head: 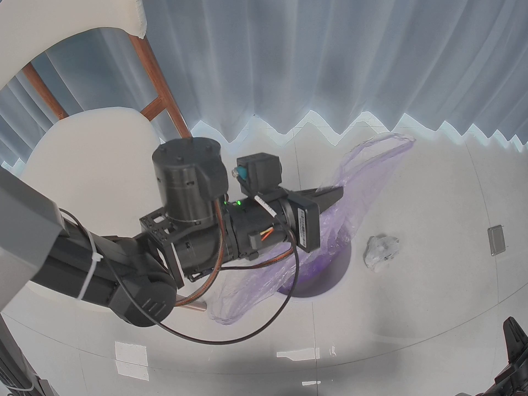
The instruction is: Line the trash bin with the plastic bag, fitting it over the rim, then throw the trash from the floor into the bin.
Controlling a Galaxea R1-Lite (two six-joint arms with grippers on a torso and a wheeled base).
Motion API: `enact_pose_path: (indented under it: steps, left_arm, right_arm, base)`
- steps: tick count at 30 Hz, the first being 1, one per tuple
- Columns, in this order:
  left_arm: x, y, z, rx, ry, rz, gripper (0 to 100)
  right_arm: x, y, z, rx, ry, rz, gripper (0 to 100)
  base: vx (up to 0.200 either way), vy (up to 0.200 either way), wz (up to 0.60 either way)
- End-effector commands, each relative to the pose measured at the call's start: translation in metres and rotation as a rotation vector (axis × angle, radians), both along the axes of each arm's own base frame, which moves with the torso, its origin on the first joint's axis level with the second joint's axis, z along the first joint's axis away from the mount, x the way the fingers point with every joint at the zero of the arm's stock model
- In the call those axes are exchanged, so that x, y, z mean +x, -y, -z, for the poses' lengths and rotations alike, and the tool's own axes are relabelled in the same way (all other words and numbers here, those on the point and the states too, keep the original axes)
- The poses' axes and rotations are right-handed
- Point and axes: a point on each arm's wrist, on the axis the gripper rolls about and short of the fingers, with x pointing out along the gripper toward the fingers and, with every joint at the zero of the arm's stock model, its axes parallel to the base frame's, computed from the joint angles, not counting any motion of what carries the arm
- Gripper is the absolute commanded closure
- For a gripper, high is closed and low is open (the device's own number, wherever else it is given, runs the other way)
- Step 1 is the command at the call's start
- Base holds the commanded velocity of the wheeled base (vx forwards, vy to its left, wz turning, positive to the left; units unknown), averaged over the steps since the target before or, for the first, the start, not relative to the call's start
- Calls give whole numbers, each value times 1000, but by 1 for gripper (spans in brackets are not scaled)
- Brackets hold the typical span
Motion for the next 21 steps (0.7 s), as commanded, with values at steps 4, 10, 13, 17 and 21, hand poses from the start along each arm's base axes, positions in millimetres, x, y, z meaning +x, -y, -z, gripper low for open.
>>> enact_pose_path:
  steps: [4,10,13,17,21]
  left_arm:
    - [2,2,22,9,-108,-101,100]
    - [4,4,18,-32,-146,-150,100]
    - [1,9,20,-31,-149,-177,100]
    - [0,13,21,-28,-144,-213,100]
    - [9,23,21,-24,-132,-213,100]
  right_arm:
    - [0,0,5,-11,-2,-6,100]
    - [0,0,5,-19,-1,-7,100]
    - [-1,0,4,-28,5,-12,100]
    - [11,-2,-71,8,14,-104,100]
    - [37,-5,-107,261,-94,-253,100]
  base:
    - [0,0,0]
    - [0,0,0]
    - [0,0,0]
    - [0,0,0]
    - [0,0,0]
